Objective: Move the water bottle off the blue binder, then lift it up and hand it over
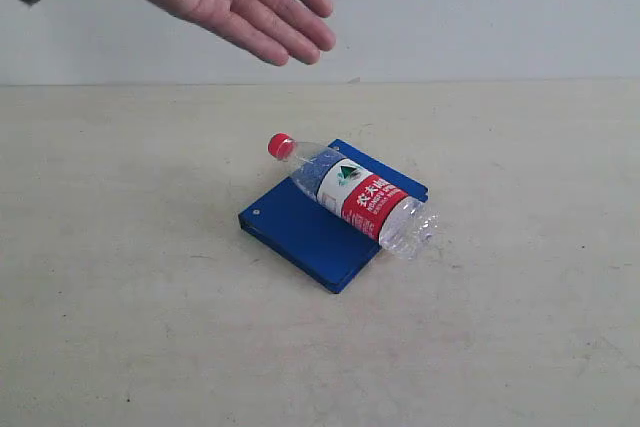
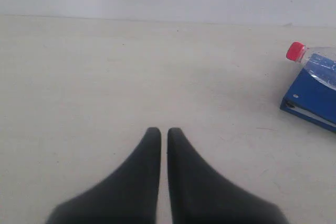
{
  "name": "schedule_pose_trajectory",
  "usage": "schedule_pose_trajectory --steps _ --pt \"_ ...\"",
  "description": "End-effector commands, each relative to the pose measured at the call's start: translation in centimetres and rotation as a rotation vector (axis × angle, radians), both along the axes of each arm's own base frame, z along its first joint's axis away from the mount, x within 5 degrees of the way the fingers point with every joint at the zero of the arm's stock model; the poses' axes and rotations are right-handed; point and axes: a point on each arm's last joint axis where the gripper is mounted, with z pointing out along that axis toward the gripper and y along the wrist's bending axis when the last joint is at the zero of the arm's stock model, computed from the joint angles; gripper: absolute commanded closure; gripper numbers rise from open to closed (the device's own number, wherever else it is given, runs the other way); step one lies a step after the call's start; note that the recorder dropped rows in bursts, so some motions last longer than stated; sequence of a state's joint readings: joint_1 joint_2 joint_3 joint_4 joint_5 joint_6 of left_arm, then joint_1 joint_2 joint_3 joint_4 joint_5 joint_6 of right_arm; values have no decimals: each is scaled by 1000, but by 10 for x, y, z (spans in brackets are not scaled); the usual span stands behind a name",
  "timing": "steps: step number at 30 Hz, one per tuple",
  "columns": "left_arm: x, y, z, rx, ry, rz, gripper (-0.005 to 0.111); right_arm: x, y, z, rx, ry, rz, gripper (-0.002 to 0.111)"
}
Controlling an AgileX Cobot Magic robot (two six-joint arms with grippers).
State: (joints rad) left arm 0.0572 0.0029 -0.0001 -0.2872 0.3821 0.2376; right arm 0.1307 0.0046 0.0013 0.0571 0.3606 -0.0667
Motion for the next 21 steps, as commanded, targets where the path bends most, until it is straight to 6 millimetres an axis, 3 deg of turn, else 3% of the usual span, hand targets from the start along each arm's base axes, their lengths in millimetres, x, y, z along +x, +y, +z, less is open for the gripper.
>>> schedule_pose_trajectory --steps 1,6,11,13,17,20,21 --pt "0 0 1 -16 -17 -3 102 0 -2 1 -70 -14 -2 109" --pt "0 0 1 -16 -17 -3 102 0 -2 0 -104 -17 1 109" --pt "0 0 1 -16 -17 -3 102 2 -7 7 -420 -127 26 109" --pt "0 0 1 -16 -17 -3 102 3 -3 17 -238 -218 11 109" --pt "0 0 1 -16 -17 -3 102 3 -4 39 578 -346 -82 109" --pt "0 0 1 -16 -17 -3 102 2 -8 44 727 -397 -112 109" --pt "0 0 1 -16 -17 -3 102 1 -12 50 854 -449 -126 109"
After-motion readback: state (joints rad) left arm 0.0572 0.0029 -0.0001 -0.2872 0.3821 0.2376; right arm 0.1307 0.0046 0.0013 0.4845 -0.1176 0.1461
